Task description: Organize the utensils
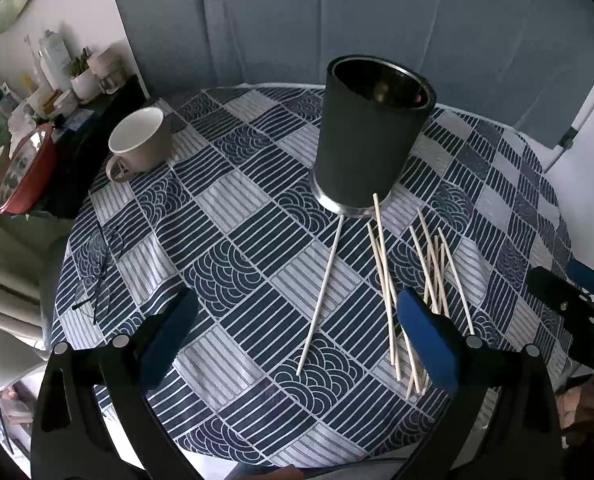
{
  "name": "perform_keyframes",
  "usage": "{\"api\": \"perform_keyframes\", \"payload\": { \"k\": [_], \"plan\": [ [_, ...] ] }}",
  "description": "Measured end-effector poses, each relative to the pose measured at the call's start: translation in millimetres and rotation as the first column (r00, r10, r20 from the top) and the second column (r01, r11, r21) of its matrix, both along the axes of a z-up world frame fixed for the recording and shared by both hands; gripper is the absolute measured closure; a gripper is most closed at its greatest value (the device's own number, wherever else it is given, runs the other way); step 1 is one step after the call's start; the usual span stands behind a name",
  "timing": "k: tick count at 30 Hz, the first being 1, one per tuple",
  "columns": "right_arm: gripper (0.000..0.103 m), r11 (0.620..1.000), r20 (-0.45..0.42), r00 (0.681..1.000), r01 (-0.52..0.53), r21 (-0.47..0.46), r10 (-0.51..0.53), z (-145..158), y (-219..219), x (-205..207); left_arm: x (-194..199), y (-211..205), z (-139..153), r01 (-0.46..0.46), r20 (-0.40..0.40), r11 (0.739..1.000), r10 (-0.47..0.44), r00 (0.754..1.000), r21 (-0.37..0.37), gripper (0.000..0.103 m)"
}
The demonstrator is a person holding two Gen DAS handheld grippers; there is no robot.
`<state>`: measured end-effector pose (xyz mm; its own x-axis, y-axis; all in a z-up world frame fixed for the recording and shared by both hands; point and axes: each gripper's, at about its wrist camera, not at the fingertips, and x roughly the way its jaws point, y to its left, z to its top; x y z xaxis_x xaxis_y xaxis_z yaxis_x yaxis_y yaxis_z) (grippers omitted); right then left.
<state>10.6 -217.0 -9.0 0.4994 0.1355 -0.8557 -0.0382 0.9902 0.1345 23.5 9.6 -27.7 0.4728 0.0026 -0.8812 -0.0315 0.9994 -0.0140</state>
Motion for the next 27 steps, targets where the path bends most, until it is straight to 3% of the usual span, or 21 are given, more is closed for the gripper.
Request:
{"api": "perform_keyframes", "payload": {
  "k": [10,16,27],
  "plan": [
    [0.008,0.999,-0.075,0.997,0.032,0.022,-0.031,-17.3,-15.3,10.0,12.0,3.7,-20.4,0.014,-0.089,0.999,-0.011,0.996,0.038,0.006],
    [0.008,0.999,-0.136,0.99,0.039,-0.013,-0.041,-38.3,-21.5,15.5,16.8,0.3,-40.9,0.04,-0.153,0.998,-0.031,0.988,0.057,0.006],
    [0.008,0.995,-0.251,0.966,0.036,-0.09,-0.057,-86.7,-28.3,20.8,22.8,0.7,-81.5,0.036,-0.283,0.999,-0.027,0.959,0.026,0.006]
  ]
}}
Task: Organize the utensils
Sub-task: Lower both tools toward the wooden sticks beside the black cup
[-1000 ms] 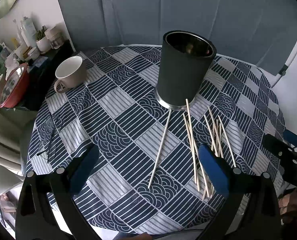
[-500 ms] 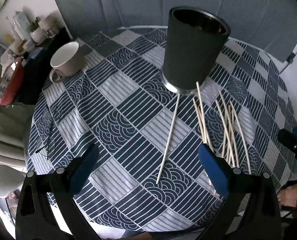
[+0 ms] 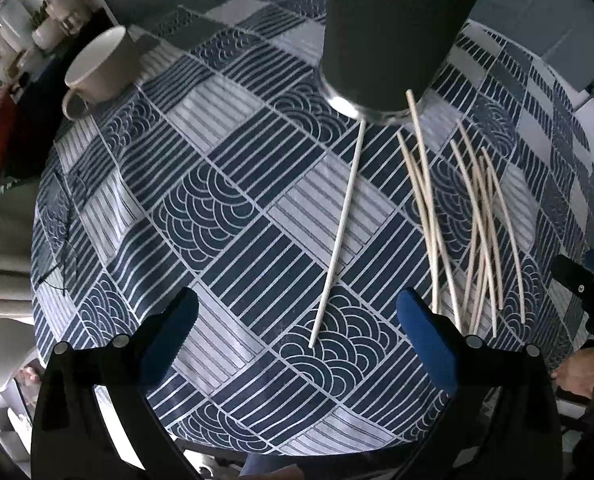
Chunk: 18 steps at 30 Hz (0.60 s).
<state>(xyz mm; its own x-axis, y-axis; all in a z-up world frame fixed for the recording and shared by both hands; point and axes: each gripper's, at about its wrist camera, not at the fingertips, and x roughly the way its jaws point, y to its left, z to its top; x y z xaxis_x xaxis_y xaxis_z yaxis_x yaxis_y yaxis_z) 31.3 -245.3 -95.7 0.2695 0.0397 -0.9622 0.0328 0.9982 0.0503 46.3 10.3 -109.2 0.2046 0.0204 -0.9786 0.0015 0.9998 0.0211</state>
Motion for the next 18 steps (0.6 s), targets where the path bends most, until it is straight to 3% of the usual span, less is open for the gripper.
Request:
{"api": "perform_keyframes", "payload": {
  "k": [8,18],
  "plan": [
    [0.008,0.995,-0.04,0.999,-0.011,-0.099,0.007,-26.1,-5.0,10.4,12.5,1.3,-25.9,-0.017,-0.064,1.0,0.017,0.998,-0.007,0.006],
    [0.008,0.994,-0.089,0.996,-0.019,-0.103,0.01,-54.5,-10.7,20.9,27.7,-9.3,-51.9,0.009,-0.096,1.0,-0.007,0.995,0.021,0.006]
  ]
}}
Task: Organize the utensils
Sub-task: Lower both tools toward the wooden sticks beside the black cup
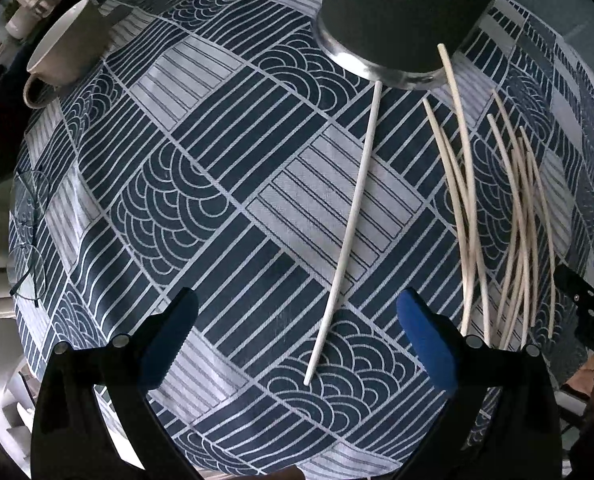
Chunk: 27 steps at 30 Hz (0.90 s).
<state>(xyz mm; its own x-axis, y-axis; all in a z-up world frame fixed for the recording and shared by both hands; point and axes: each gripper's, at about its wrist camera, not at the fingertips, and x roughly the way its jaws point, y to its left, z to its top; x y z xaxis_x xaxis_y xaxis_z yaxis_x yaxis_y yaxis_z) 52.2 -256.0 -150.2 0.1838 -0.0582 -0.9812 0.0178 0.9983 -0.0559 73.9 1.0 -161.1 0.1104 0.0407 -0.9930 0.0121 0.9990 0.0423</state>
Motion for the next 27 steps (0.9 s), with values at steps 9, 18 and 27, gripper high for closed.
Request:
{"api": "perform_keyframes", "payload": {
  "k": [9,18,27],
  "plan": [
    [0.008,0.999,-0.014,1.0,0.017,0.043,-0.016,-11.7,1.4,10.0,21.5,2.1,-19.8,-0.008,-0.007,1.0,0.008,1.0,-0.011,0.004],
    [0.006,0.998,0.024,1.0,0.012,0.06,-0.013,-8.7,-1.4,1.0,16.2,8.6,-14.8,0.08,0.047,0.996,-0.079,0.996,-0.027,0.004],
    [0.007,0.998,0.029,0.999,-0.016,0.057,0.014,-6.9,4.9,-15.9,0.3,-12.9,-2.1,0.125,0.066,0.992,-0.123,0.99,-0.029,0.004]
  ]
}}
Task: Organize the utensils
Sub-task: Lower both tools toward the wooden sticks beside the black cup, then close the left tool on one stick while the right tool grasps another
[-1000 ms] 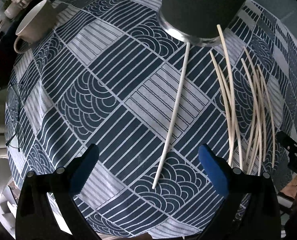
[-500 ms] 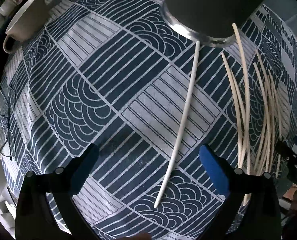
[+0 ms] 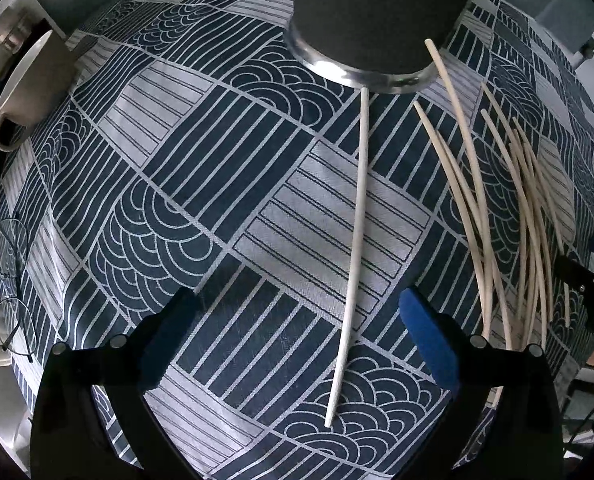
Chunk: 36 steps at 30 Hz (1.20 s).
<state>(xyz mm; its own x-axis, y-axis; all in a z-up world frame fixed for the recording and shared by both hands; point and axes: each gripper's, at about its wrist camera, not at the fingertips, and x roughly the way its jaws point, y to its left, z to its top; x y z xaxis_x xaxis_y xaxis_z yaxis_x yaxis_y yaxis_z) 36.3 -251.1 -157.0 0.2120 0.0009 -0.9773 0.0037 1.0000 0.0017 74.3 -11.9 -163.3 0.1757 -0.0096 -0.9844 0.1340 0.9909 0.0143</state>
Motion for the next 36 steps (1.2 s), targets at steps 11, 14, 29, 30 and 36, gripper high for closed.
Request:
{"api": "perform_keyframes", "payload": {
  "k": [11,14,29,30,36],
  "plan": [
    [0.077,0.998,0.0,0.998,-0.062,-0.007,0.062,17.5,-14.2,-15.0,-11.8,36.0,21.7,0.031,0.014,0.999,-0.031,0.999,-0.014,0.054],
    [0.095,0.996,-0.006,0.996,-0.084,-0.019,0.084,18.6,-18.4,-17.7,-12.9,46.8,24.3,0.033,0.004,0.999,-0.033,0.999,-0.023,0.087],
    [0.099,0.984,-0.019,0.998,0.059,0.167,-0.057,35.4,-69.5,-48.8,-66.4,88.9,35.9,-0.075,-0.068,0.991,0.068,0.995,-0.106,0.098],
    [0.099,0.982,0.002,0.998,0.058,0.182,-0.059,41.2,-69.5,-49.0,-69.5,91.2,41.4,-0.082,-0.056,0.99,0.076,0.996,-0.113,0.098],
    [0.099,0.971,0.11,0.993,0.01,0.238,-0.037,77.5,-67.9,-25.5,-79.2,104.4,84.4,-0.081,0.04,0.988,0.086,0.995,-0.13,0.098]
  ]
}}
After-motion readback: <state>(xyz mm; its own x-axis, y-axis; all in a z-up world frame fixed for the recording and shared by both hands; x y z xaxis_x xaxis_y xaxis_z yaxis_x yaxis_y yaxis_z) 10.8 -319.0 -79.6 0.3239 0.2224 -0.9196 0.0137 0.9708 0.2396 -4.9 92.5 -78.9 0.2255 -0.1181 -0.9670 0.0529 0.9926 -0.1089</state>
